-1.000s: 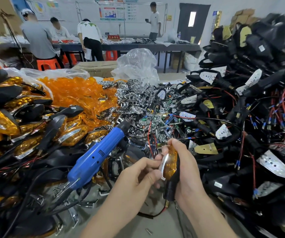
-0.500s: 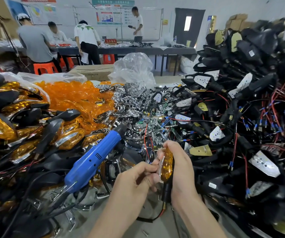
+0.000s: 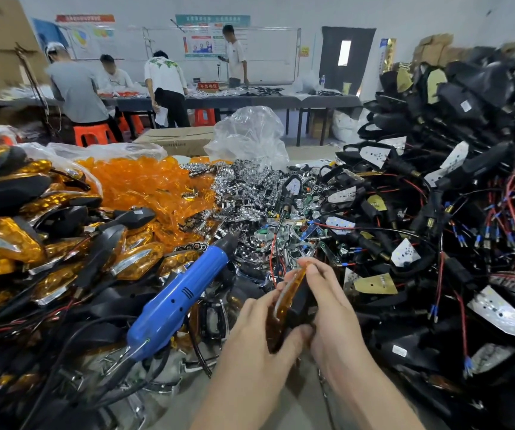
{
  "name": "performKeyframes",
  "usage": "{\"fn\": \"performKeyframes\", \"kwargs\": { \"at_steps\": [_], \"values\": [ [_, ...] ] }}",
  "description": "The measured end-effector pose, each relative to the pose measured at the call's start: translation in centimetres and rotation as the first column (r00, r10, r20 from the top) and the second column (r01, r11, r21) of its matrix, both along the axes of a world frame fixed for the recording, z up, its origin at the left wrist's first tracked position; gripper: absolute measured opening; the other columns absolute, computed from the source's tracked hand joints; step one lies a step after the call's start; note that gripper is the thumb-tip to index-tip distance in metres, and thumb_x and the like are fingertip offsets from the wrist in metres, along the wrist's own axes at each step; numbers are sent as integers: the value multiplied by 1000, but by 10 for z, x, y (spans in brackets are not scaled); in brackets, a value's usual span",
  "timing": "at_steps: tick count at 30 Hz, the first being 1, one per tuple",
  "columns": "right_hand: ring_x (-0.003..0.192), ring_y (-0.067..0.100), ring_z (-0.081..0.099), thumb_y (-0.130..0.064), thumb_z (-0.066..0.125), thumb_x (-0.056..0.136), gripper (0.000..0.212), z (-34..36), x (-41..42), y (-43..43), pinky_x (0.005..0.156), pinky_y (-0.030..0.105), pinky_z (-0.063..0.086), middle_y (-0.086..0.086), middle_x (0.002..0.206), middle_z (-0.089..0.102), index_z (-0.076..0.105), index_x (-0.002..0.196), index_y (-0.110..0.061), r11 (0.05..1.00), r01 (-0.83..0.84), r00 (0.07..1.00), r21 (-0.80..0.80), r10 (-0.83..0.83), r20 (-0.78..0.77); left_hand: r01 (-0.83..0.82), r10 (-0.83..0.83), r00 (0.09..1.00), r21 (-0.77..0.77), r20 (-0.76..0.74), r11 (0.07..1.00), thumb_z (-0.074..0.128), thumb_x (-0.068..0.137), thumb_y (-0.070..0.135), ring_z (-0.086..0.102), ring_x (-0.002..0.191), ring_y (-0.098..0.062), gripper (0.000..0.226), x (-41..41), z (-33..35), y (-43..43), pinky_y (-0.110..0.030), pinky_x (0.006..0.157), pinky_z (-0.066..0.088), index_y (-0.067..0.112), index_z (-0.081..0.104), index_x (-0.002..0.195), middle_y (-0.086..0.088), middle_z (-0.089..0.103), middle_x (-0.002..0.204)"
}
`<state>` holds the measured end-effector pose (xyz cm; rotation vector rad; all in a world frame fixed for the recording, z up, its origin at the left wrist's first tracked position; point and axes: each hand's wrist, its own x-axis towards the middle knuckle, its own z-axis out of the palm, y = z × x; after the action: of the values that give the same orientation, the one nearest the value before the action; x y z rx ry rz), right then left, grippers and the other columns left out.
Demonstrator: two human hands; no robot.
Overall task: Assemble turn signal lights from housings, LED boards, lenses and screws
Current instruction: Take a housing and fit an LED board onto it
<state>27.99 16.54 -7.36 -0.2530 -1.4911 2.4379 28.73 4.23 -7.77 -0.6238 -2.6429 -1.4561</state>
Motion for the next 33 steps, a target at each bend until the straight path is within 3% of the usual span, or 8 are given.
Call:
{"fn": "performKeyframes", "kwargs": {
  "at_steps": [3, 7, 13, 17, 23, 25, 31, 33],
  "values": [
    [86, 21, 72, -51, 75, 79, 31, 2, 2, 1, 79, 38, 59, 4, 90, 75, 74, 102, -30, 999, -35, 999, -15, 34, -29, -43, 46, 996, 38, -71, 998, 57, 73, 69, 56, 93, 5, 36, 1, 1, 0, -14, 74, 44, 54, 51, 105, 26, 52, 103],
    [80, 28, 74, -52, 73, 79, 32, 7, 3, 2, 70, 35, 60, 10, 79, 70, 76, 87, -21, 991, -74, 997, -109, 74, -10, -30, 38, 992, 68, -121, 997, 54, 70, 69, 58, 92, 6, 28, 6, 3, 3, -11, 75, 44, 56, 52, 95, 28, 56, 103],
    [72, 31, 73, -47, 66, 80, 29, 11, 3, 2, 67, 38, 61, 12, 68, 64, 69, 73, -19, 989, -76, 997, -128, 77, 7, -9, 15, 986, 34, -164, 999, 51, 74, 67, 55, 98, 9, 55, 8, 2, 6, -9, 83, 42, 46, 60, 124, 27, 57, 101],
    [71, 31, 73, -48, 66, 78, 29, 12, 4, 3, 65, 38, 61, 12, 67, 64, 68, 73, -19, 992, -66, 998, -109, 66, 0, -4, 9, 989, 38, -144, 999, 50, 74, 67, 54, 89, 11, 57, 10, 6, 6, -6, 77, 39, 42, 64, 123, 26, 56, 95],
    [84, 33, 75, -38, 87, 72, 38, 19, 9, 1, 71, 34, 62, 14, 77, 69, 72, 99, -15, 983, -119, 992, -138, 111, -63, 96, -115, 992, 260, 58, 961, 51, 79, 67, 57, 72, 3, 42, 8, 10, 2, -19, 66, 45, 38, 71, 102, 9, 68, 86],
    [90, 33, 75, -29, 79, 77, 36, 20, 12, 4, 76, 33, 62, 17, 83, 71, 71, 107, -12, 978, -163, 984, -134, 150, -98, 155, -202, 970, 304, 132, 940, 50, 83, 67, 58, 72, -3, 41, 8, 11, 2, -28, 67, 47, 37, 70, 102, 0, 69, 85],
    [80, 25, 73, -23, 70, 77, 12, 19, 10, 7, 69, 34, 60, 10, 71, 70, 77, 81, -31, 995, -98, 988, -10, 96, -121, 241, -353, 906, 399, 235, 885, 57, 91, 43, 64, 89, 7, 23, 6, 19, 1, -10, 78, 47, 47, 68, 111, 20, 73, 97],
    [77, 22, 72, -29, 75, 73, 10, 16, 9, 7, 66, 32, 59, 10, 74, 72, 76, 82, -34, 996, -75, 989, 41, 80, -123, 252, -386, 883, 425, 266, 869, 61, 88, 37, 64, 84, 9, 25, 4, 20, 1, -8, 75, 46, 34, 72, 110, 21, 73, 92]
  ]
}}
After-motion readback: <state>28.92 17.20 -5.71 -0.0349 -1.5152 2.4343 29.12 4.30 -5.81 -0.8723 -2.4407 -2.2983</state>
